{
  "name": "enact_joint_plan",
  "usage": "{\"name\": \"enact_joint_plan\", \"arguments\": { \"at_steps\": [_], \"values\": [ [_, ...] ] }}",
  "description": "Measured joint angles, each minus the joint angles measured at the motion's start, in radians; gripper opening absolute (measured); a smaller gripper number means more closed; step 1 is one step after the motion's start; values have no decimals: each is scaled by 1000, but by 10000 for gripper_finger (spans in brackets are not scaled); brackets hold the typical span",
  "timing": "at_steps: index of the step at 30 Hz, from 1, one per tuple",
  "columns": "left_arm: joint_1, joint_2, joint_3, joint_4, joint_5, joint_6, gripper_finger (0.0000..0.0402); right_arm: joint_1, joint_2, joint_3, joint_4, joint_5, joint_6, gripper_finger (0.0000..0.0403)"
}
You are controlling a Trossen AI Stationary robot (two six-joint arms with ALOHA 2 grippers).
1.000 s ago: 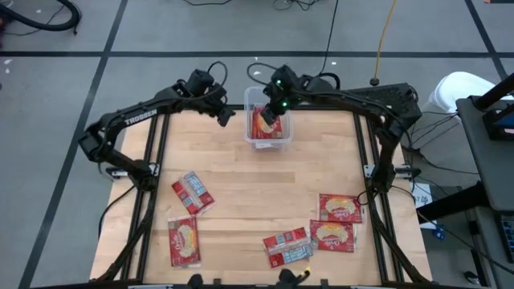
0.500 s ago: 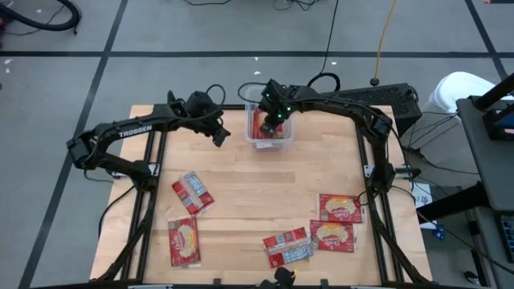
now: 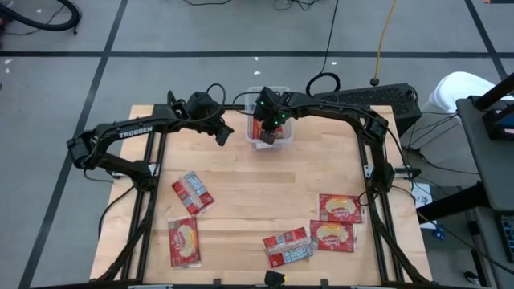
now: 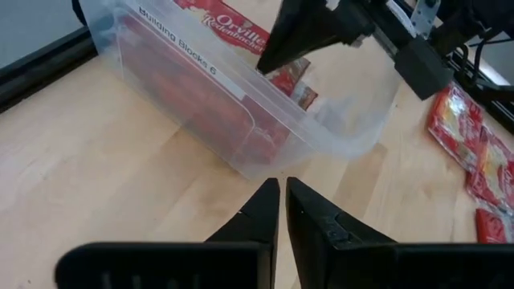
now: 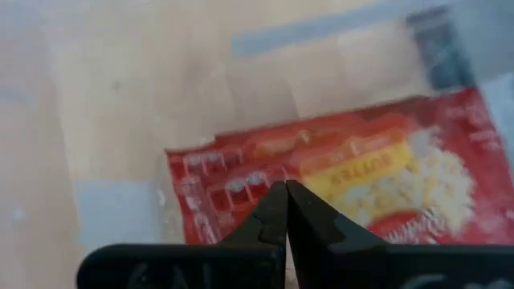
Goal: Sort popcorn bags into baskets
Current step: Put the red popcorn bag into the transparent container
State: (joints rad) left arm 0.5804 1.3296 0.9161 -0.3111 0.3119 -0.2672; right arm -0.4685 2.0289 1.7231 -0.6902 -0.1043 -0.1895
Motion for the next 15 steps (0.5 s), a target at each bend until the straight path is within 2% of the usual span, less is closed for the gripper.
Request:
{"name": "enact_joint_plan", "arguments": {
  "at_steps": [10,15],
  "values": [
    [-4,0,0,3,0,-8,6,-7,23,3,7,-45,-39,0],
    [-4,0,0,3,0,-9,7,-7,23,2,39,-38,-90,0]
  ]
}}
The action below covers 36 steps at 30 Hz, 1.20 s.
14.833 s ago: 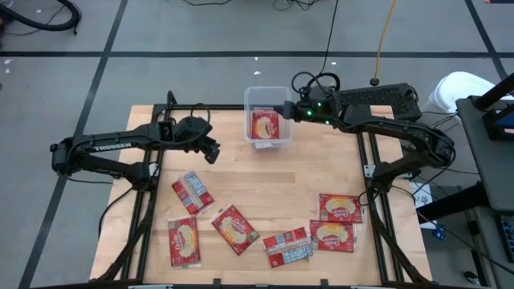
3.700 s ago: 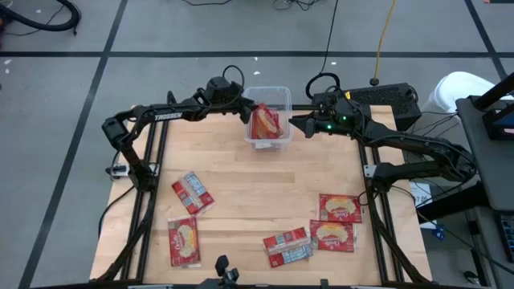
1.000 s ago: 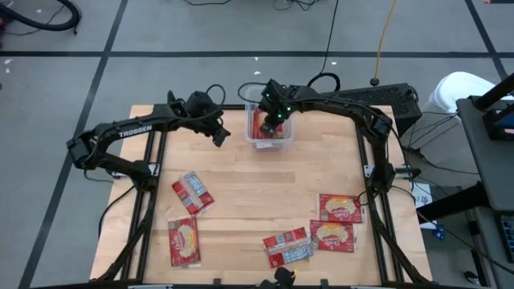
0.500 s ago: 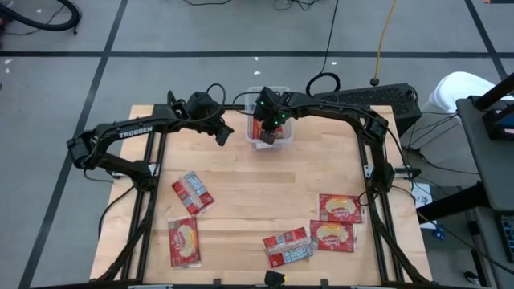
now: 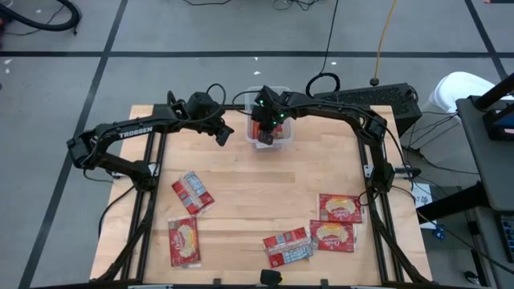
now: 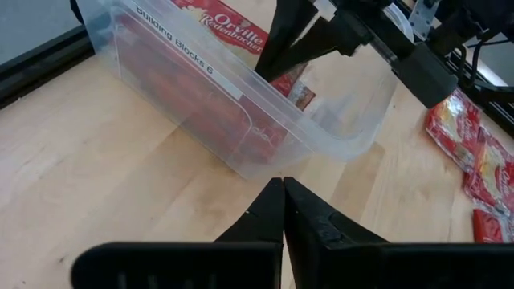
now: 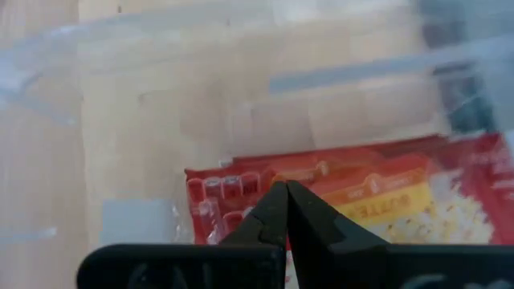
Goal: Sort popcorn bags into baskets
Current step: Put the red popcorn bag into the transparent container
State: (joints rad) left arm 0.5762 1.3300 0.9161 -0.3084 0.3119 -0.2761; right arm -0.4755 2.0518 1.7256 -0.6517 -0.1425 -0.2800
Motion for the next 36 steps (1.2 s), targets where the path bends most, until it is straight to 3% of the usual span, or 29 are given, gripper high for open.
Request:
{"name": "enact_joint_plan", "arguments": {
  "at_steps": [7,14,20,28,36],
  "values": [
    [0,0,0,0,0,0,26,-23,-11,67,-132,57,-178,0],
    [0,0,0,0,0,2,14,-57,-3,71,-157,47,-261,0],
    [0,0,1,0,0,8,5,-60,51,69,-184,40,-297,0],
    [-1,0,1,0,0,7,26,-54,83,72,-188,31,-311,0],
    [-1,0,1,0,0,9,5,-53,87,70,-115,-70,-311,0]
  ]
}}
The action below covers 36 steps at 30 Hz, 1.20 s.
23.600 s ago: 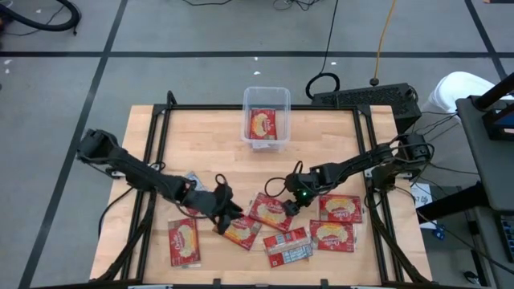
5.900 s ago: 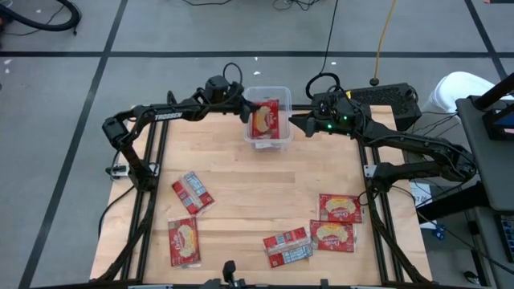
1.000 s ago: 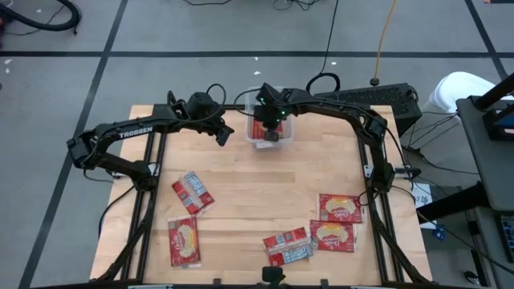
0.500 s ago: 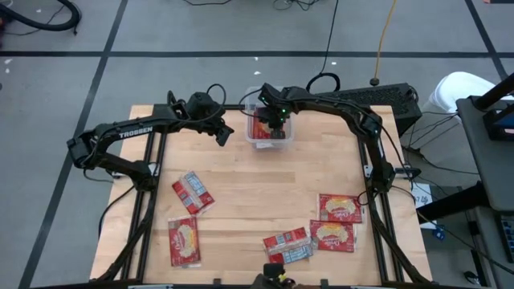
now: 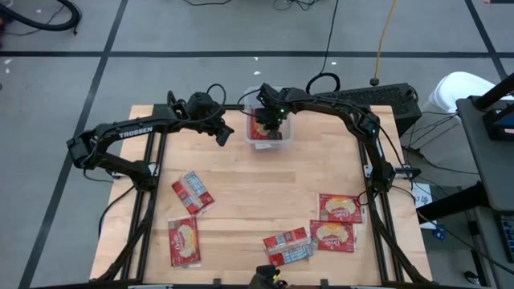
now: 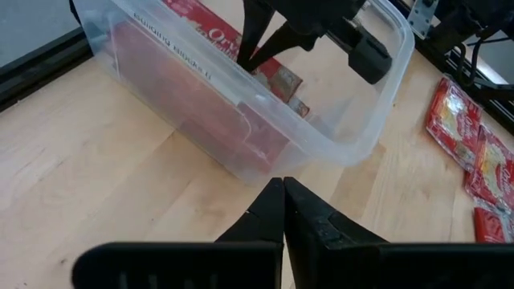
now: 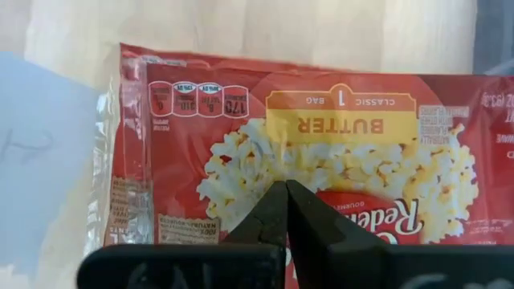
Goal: Sort popcorn bags into baskets
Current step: Put the red popcorn bag into the transparent container
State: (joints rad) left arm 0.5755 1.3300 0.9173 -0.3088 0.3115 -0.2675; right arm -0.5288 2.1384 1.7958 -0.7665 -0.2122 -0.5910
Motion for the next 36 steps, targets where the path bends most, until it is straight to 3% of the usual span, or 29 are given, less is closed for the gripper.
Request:
{"name": "enact_joint_plan", "arguments": {
  "at_steps": [15,19,29,36],
  "values": [
    [1,0,0,5,-10,33,30,-2,-58,-2,74,-2,63,0],
    [5,0,0,19,-11,39,30,-9,-103,-2,60,-1,143,0],
    [10,0,0,26,-52,98,31,18,-321,-2,-79,-2,463,0],
    [7,0,0,22,-51,99,31,63,-511,-9,-192,-2,580,0]
  ]
}}
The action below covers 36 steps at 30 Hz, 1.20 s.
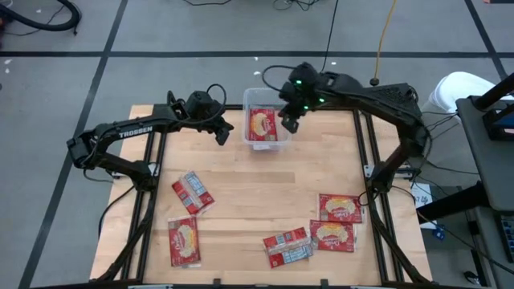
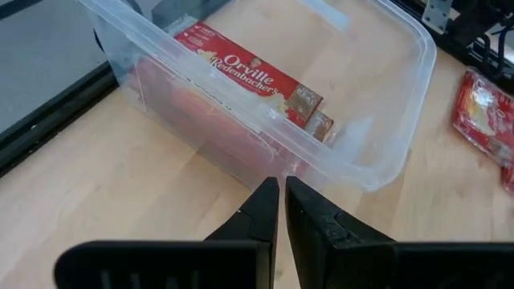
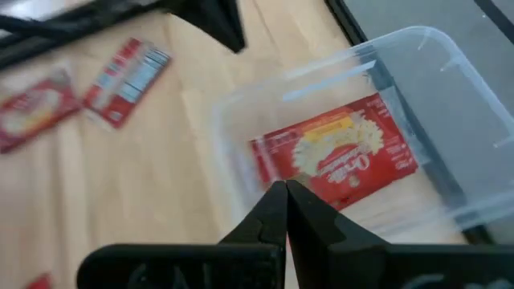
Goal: Sort popcorn bags into baskets
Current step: Put the red popcorn bag into the transparent container
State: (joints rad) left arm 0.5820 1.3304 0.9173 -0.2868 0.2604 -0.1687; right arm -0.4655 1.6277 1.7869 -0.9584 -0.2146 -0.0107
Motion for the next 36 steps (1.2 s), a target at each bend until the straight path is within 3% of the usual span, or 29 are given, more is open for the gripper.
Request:
{"name": "enact_joint_plan", "arguments": {
  "at_steps": [8,17,28,36],
  "values": [
    [-79,0,0,-1,36,-156,31,137,-227,-173,-5,0,228,0],
    [-347,0,0,-2,39,-242,31,424,-402,-395,68,59,588,3],
    [-722,0,0,1,-117,-527,31,742,-426,-667,387,55,932,67],
    [-896,0,0,2,-264,-633,31,933,-426,-820,480,84,1440,102]
  ]
}}
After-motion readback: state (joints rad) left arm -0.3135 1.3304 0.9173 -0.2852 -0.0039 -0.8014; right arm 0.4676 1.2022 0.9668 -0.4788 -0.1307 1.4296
